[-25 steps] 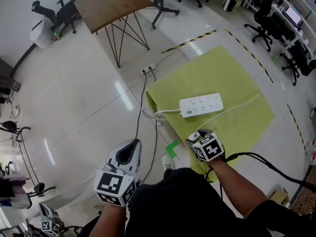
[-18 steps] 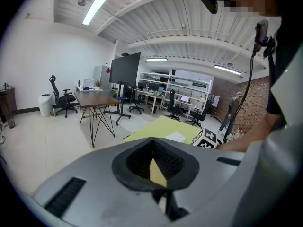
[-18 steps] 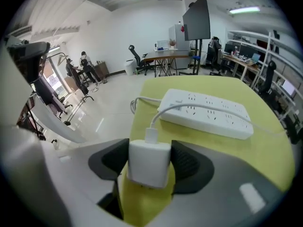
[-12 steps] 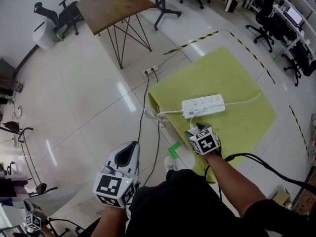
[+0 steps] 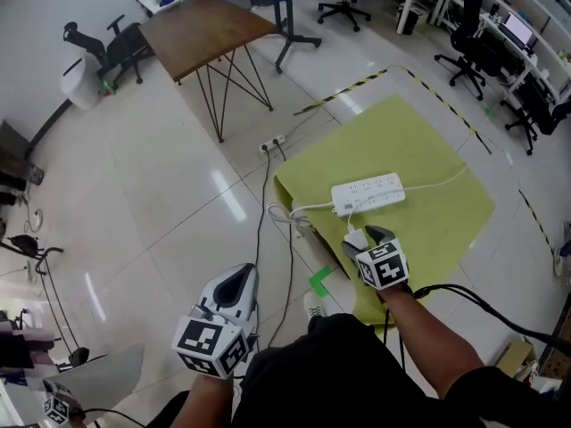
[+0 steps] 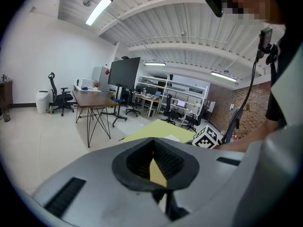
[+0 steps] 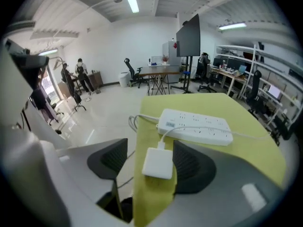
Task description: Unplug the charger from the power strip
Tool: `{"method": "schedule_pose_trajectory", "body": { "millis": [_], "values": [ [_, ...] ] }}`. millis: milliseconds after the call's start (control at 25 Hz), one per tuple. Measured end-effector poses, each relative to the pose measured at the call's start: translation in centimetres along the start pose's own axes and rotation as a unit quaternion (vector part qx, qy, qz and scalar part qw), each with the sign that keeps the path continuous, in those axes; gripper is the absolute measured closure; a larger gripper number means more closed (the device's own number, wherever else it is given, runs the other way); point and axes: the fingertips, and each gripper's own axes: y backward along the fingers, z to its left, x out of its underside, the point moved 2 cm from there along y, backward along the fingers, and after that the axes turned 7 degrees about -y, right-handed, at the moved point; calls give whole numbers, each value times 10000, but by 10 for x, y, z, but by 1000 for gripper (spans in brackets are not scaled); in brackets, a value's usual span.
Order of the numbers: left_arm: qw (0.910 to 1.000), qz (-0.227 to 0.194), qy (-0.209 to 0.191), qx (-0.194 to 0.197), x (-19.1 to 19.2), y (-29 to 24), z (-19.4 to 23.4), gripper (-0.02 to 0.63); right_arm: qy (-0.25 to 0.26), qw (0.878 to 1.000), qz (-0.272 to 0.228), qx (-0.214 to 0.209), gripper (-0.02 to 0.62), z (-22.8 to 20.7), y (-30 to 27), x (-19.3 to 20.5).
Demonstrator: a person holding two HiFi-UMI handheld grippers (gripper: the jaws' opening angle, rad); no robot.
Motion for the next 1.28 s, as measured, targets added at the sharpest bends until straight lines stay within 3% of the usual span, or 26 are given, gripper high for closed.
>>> {"method": "schedule_pose_trajectory", "body": {
  "millis": [120, 280, 440, 600, 680, 920, 1280],
  "values": [
    [9998, -98, 21, 177, -2, 18, -8, 600, -528, 9948, -764, -426, 394, 27, 45, -14],
    [9987, -244, -99, 433, -2, 55, -19, 600, -933, 9798, -1716, -418, 594, 61, 112, -19],
    [9966, -335, -215, 725, 12, 94, -28, 600, -1411, 9589, -2272, -952, 594, 119, 168, 2],
    [9933, -207, -260, 1107, 35, 119, -50, 600, -2208, 9201, -2825, -1579, 594, 173, 234, 32],
    [9914, -109, -290, 1269, 45, 123, -61, 600, -2282, 9114, -3023, -1612, 594, 191, 265, 46],
    [9853, -290, -539, 1595, 34, 128, -99, 600, -1392, 9376, -3020, -1019, 594, 217, 326, 79],
    [9887, -601, -501, 1276, 31, 129, -151, 600, -930, 9518, -2830, -734, 594, 203, 386, 134]
  ]
}}
